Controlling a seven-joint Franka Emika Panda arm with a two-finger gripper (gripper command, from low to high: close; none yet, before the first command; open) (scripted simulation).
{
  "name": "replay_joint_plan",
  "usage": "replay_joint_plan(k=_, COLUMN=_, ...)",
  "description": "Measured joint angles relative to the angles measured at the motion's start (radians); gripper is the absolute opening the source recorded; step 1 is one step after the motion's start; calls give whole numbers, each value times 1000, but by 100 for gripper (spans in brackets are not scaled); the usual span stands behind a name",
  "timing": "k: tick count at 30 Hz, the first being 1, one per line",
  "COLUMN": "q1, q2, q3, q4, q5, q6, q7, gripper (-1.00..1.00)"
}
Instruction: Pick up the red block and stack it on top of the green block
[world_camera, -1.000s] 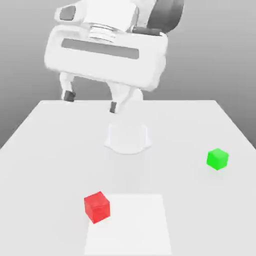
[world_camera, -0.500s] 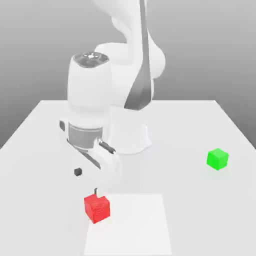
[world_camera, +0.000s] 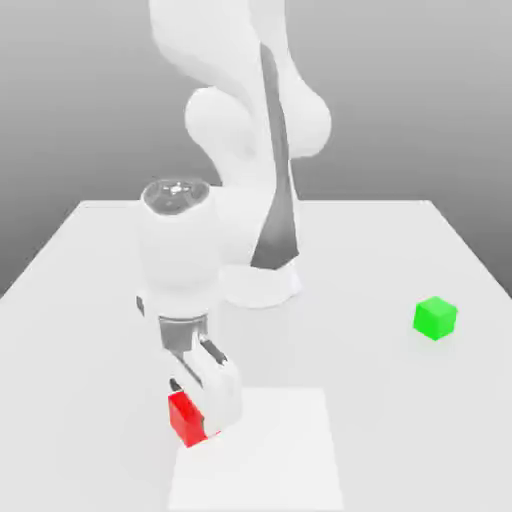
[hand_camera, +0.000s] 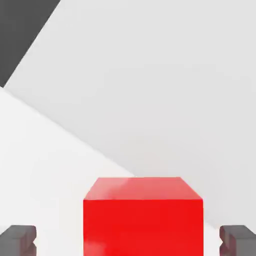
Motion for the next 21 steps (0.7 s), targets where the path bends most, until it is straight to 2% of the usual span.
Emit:
replay_joint_plan(k=1, q1=8, q2=12, q3=-10, q4=0, q5=-9, q6=10, q7=6, gripper=-100)
replay_joint_plan(k=8, q1=7, q2=11, q3=-9, q4=1, q5=-10, q6=11, q7=8, gripper=-100)
replay_joint_plan(k=21, q1=-38, q2=-203, q3=70, q4=-28, q5=130, q6=-168, q7=-94, gripper=-100)
